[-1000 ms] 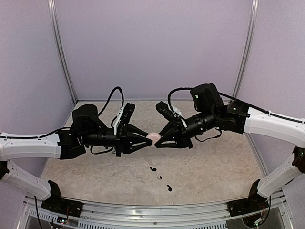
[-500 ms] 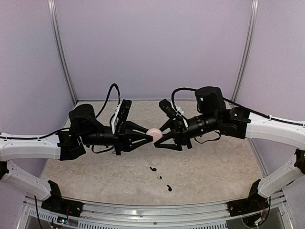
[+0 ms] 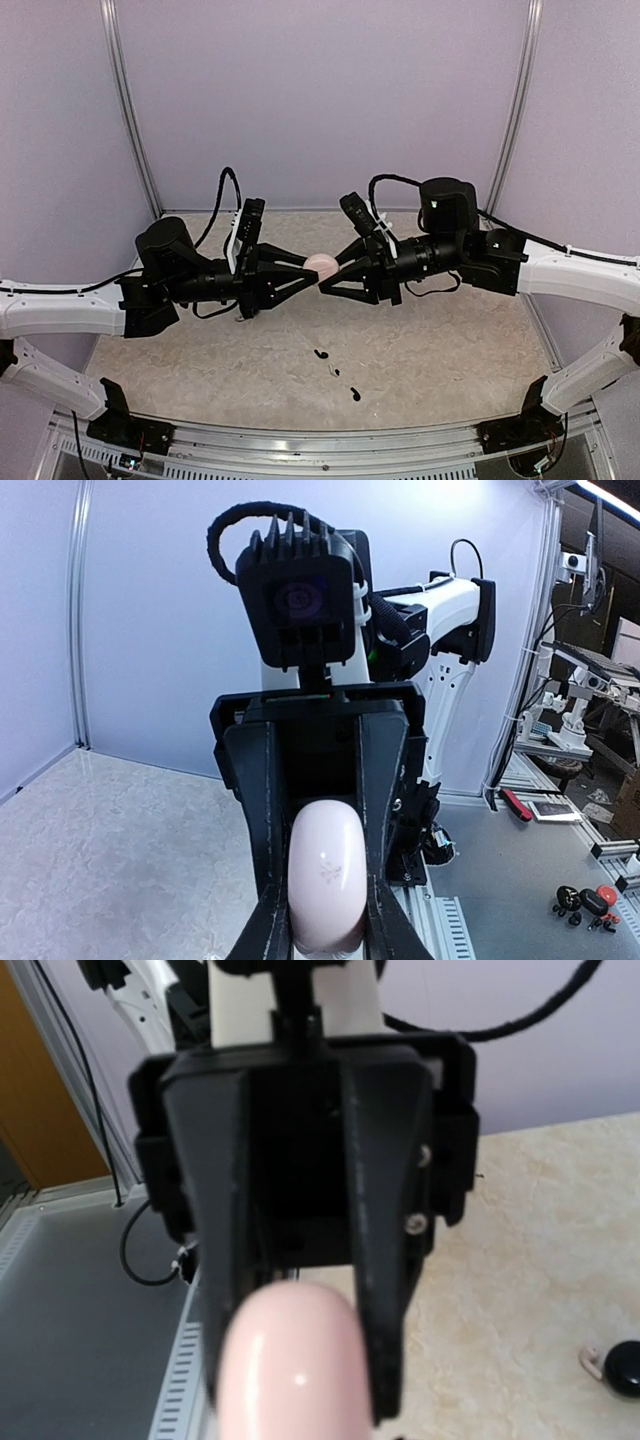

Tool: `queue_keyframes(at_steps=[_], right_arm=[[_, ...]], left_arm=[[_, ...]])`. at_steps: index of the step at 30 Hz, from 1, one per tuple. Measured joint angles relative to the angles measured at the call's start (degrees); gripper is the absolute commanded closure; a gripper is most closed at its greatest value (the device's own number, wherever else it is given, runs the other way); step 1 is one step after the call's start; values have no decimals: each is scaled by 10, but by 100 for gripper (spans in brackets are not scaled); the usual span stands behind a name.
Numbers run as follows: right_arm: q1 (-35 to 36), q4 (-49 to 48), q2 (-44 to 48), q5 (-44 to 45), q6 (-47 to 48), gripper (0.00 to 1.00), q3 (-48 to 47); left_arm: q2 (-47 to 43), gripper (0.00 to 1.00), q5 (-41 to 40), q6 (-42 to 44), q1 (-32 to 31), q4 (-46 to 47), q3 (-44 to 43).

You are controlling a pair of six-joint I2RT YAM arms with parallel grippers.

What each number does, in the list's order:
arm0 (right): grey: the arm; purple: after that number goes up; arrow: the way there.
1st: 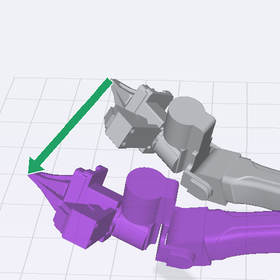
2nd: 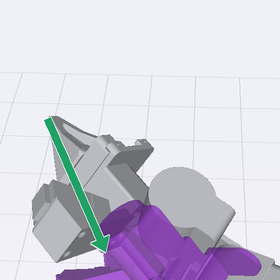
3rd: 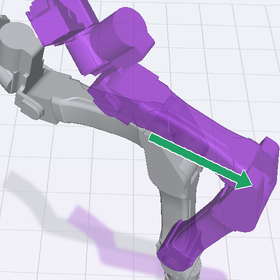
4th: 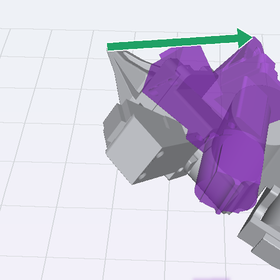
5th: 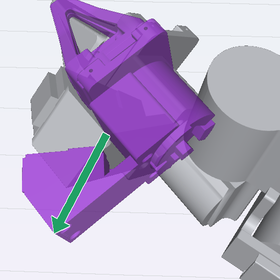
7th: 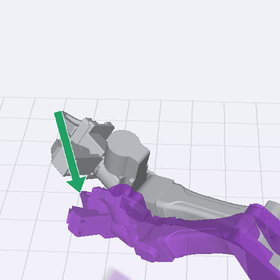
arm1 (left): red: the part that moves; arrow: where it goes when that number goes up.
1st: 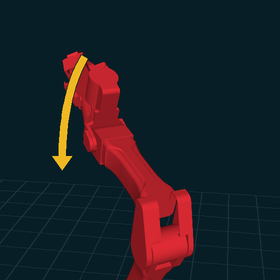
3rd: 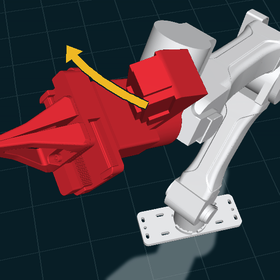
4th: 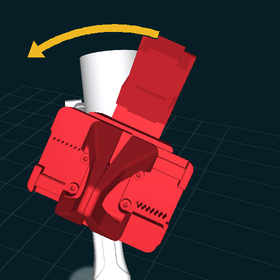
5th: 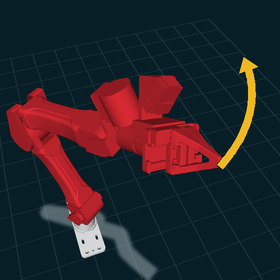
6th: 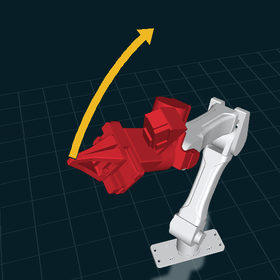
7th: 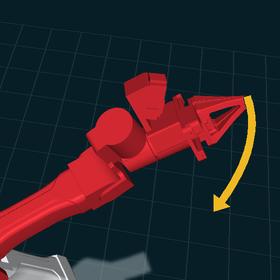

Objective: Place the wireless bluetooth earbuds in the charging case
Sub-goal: Pass from the left arm to the right

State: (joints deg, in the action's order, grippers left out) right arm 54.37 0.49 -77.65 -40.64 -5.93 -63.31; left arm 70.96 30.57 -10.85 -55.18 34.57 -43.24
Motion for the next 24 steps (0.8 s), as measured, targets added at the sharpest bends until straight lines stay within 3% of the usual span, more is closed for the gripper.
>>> queue_keyframes(at_steps=[5,12,17,18,20,24], right_arm=[[0,-13,0,-7,-7,73,3],[0,-24,1,-8,-12,67,4],[0,-28,2,-12,-13,78,4],[0,-28,2,-13,-12,81,4],[0,-29,3,-13,-12,84,4],[0,-28,3,-8,-8,87,4]], left_arm=[[-1,99,-5,-3,0,7,3],[-1,99,-5,-3,-2,15,8],[-1,99,-6,-3,-2,19,8],[-1,98,-6,-3,-2,19,8],[-1,84,-8,-4,-2,19,8],[-2,67,-14,-7,-2,19,9]])
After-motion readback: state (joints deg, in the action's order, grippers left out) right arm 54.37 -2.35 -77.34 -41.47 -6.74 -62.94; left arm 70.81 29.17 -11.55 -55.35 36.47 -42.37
